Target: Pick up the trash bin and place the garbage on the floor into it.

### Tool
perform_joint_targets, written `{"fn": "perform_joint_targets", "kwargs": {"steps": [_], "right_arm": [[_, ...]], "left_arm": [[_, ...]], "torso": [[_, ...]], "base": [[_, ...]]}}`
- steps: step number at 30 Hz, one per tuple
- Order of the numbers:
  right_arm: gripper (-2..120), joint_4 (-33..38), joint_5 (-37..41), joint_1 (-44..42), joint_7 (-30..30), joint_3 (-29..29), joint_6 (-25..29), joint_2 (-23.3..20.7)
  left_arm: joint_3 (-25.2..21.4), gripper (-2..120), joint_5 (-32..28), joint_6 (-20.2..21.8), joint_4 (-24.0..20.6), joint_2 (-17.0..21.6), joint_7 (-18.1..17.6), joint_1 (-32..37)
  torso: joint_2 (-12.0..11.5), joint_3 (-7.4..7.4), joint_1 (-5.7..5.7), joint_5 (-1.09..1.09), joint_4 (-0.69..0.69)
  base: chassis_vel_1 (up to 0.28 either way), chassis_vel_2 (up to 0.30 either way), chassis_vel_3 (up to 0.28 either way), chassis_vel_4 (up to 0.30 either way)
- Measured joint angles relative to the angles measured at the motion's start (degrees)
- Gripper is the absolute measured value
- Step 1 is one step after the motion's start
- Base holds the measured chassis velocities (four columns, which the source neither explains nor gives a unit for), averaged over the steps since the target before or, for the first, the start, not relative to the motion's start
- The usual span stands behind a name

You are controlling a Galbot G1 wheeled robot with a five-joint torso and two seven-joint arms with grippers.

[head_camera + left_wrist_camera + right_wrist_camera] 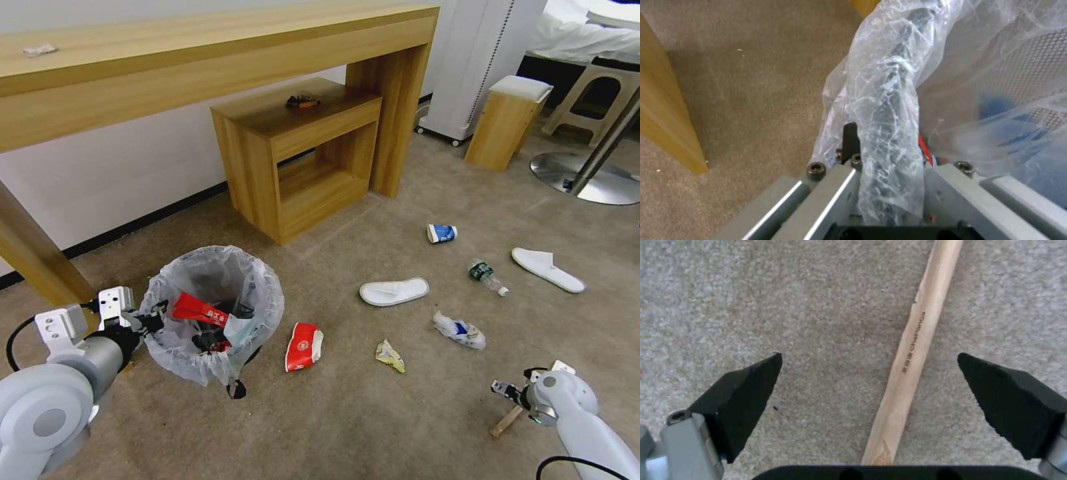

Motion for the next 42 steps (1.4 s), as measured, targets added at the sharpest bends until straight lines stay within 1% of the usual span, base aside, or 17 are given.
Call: {"fn": "perform_joint_targets", "kwargs": {"steps": [10,21,24,25,26,28,29,31,32,33,34,35,36,39,40,41,42], "right_arm": [[100,-1.51,-2.67,0.15,-1.66,0.43,0.00,1.46],[98,-2.99,-5.14,0.33,-3.25,0.69,0.00,1.23],[90,-2.90,-5.63,0.09,-3.65,0.74,0.00,1.14],[90,-2.90,-5.63,0.09,-3.65,0.74,0.00,1.14],[84,-2.75,-5.77,-0.02,-3.84,0.76,0.00,1.13],[76,-2.64,-6.30,-0.12,-4.28,0.80,0.00,1.13],[76,-2.64,-6.30,-0.12,-4.28,0.80,0.00,1.13],[65,-2.61,-6.81,-0.14,-4.64,0.83,0.01,1.17],[65,-2.61,-6.81,-0.14,-4.64,0.83,0.01,1.17],[59,-2.68,-7.12,-0.13,-4.81,0.87,0.01,1.17],[55,-2.73,-7.27,-0.11,-4.96,0.87,0.01,1.19],[50,-2.78,-7.51,-0.09,-5.12,0.88,0.01,1.21],[50,-2.78,-7.51,-0.09,-5.12,0.88,0.01,1.21],[35,-2.72,-8.11,-0.19,-5.38,0.77,0.08,1.26],[35,-2.72,-8.11,-0.19,-5.38,0.77,0.08,1.26],[32,-2.63,-8.17,-0.26,-5.41,0.75,0.10,1.25],[25,-2.50,-8.36,-0.43,-5.45,0.72,0.13,1.18]], "left_arm": [[-0.01,0,0.10,-0.07,-0.12,-0.08,0.01,0.13],[-0.27,0,0.09,-0.07,-0.50,0.05,0.01,0.32],[-0.28,0,0.10,-0.08,-0.49,-0.05,0.01,0.36],[-0.28,0,0.10,-0.08,-0.49,-0.05,0.01,0.36],[-0.27,0,0.13,-0.08,-0.50,-0.07,0.01,0.37],[-0.22,0,0.20,-0.07,-0.50,-0.09,0.00,0.35],[-0.22,0,0.20,-0.07,-0.50,-0.09,0.00,0.35],[-0.20,0,0.22,-0.08,-0.51,-0.06,0.00,0.34],[-0.20,0,0.22,-0.08,-0.51,-0.06,0.00,0.34],[-0.20,0,0.22,-0.07,-0.55,-0.02,-0.01,0.34],[-0.20,0,0.22,-0.07,-0.55,0.00,-0.01,0.34],[-0.21,0,0.22,-0.08,-0.56,0.02,-0.01,0.34],[-0.21,0,0.22,-0.08,-0.56,0.02,-0.01,0.34],[-0.23,0,0.22,-0.08,-0.57,0.02,-0.02,0.37],[-0.23,0,0.22,-0.08,-0.57,0.02,-0.02,0.37],[-0.23,0,0.22,-0.08,-0.57,0.00,-0.02,0.37],[-0.24,0,0.24,-0.08,-0.57,-0.02,-0.03,0.37]], "torso": [[0.00,0.00,0.00,0.00,0.00],[0.00,-0.01,0.00,0.00,0.00],[0.00,-0.01,0.00,0.00,0.00],[0.00,-0.01,0.00,0.00,0.00],[0.00,-0.01,0.00,-0.01,0.00],[0.01,-0.02,0.00,-0.04,0.02],[0.01,-0.02,0.00,-0.04,0.02],[0.01,-0.02,0.00,-0.06,0.01],[0.01,-0.02,0.00,-0.06,0.01],[0.01,-0.02,-0.01,-0.08,0.01],[0.01,-0.02,-0.01,-0.09,0.00],[0.02,-0.02,-0.01,-0.08,0.01],[0.02,-0.02,-0.01,-0.08,0.01],[0.02,-0.02,-0.01,-0.01,0.03],[0.02,-0.02,-0.01,-0.01,0.03],[0.02,-0.02,-0.01,0.00,0.04],[0.01,-0.01,-0.01,0.02,0.03]], "base": [[0.000,0.000,0.000,0.000],[0.000,0.000,0.000,0.000],[0.000,0.000,0.000,0.000],[0.000,0.000,0.000,0.000],[0.000,0.000,0.000,0.000],[0.000,0.000,0.000,0.000],[0.000,0.000,0.000,0.000],[0.000,0.000,0.000,0.000],[0.000,0.000,0.000,0.000],[0.000,0.000,0.000,0.000],[0.000,0.000,0.000,0.000],[0.000,0.000,0.000,0.000],[0.000,0.000,0.000,0.000],[0.000,0.000,0.000,0.000],[0.000,0.000,0.000,0.000],[0.000,0.000,0.000,0.000],[0.000,0.000,0.000,0.000]]}}
